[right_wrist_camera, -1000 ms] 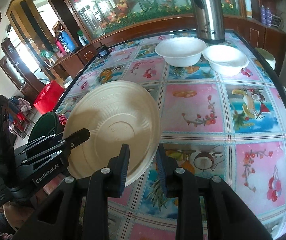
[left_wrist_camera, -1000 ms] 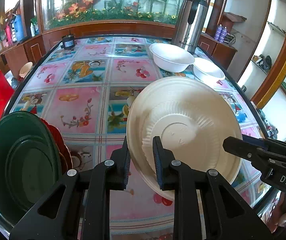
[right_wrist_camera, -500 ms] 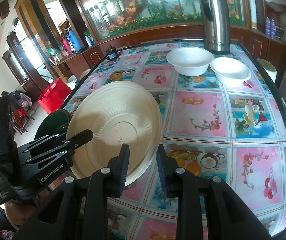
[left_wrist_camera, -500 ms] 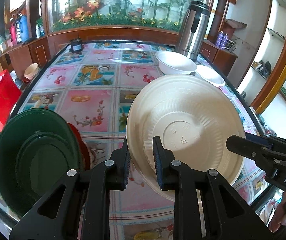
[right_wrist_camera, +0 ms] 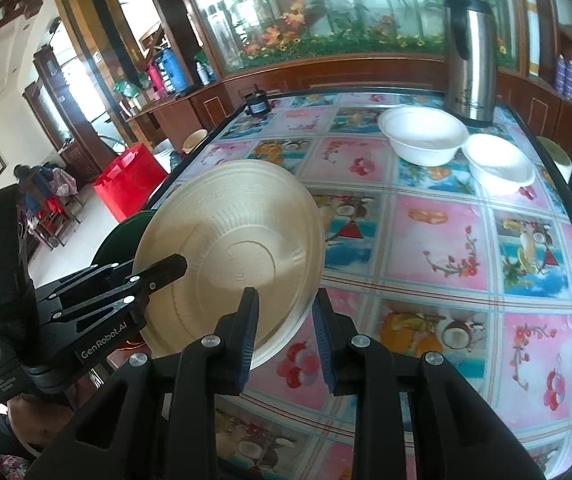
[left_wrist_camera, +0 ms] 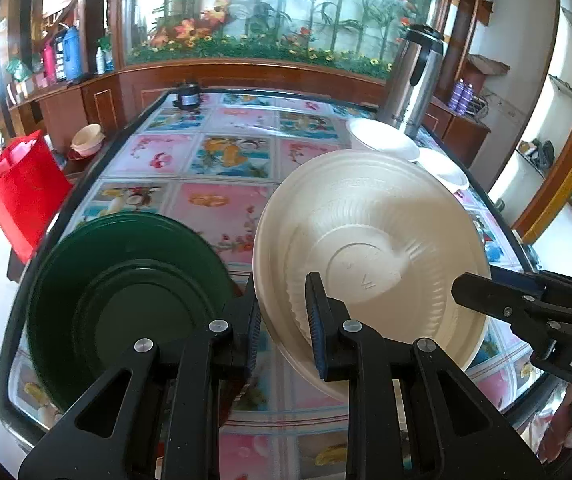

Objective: Organize plates and bowls
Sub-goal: 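Carry the beige plate with both tools over the green basin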

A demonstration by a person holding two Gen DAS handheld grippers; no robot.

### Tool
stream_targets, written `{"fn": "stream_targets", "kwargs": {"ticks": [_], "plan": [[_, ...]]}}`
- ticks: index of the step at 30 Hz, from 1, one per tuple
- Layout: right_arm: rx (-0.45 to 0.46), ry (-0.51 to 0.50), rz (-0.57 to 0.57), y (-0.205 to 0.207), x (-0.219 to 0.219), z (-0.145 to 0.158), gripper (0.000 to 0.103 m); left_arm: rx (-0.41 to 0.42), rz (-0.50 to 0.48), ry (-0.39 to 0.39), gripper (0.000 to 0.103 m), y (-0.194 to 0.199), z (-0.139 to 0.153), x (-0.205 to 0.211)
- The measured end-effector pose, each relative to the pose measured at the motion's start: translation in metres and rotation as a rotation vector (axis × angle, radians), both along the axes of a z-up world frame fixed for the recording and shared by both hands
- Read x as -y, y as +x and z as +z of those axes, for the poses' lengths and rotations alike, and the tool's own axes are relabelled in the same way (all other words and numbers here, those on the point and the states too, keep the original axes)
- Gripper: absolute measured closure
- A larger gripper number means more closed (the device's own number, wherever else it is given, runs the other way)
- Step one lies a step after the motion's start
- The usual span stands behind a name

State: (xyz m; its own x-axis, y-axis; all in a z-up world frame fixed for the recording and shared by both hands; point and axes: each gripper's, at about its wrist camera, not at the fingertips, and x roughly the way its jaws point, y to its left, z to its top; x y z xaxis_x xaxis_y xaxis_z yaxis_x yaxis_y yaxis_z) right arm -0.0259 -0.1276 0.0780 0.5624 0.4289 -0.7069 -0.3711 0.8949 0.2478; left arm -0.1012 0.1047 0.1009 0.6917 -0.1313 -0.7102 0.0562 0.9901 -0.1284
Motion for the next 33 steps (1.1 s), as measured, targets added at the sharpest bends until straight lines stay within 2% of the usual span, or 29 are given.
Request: {"fn": "stream_targets", "kwargs": {"ticks": [17, 25, 33], "plan": [[0.020, -0.046, 0.165, 0.009, -0.083, 0.010, 0.067, 0.004, 0.152, -0.026, 0.082, -0.018, 0.002, -0.083], [-0.019, -0.096, 0.253, 0.017, -0.131, -0.006, 0.064, -0.029, 0.222, -0.023, 0.082, -0.026, -0.012, -0.118], [-0.083, -0.128, 0.296, 0.019, -0.154, -0.029, 0.062, -0.073, 0.240, -0.006, 0.082, -0.028, -0.031, -0.133]]}}
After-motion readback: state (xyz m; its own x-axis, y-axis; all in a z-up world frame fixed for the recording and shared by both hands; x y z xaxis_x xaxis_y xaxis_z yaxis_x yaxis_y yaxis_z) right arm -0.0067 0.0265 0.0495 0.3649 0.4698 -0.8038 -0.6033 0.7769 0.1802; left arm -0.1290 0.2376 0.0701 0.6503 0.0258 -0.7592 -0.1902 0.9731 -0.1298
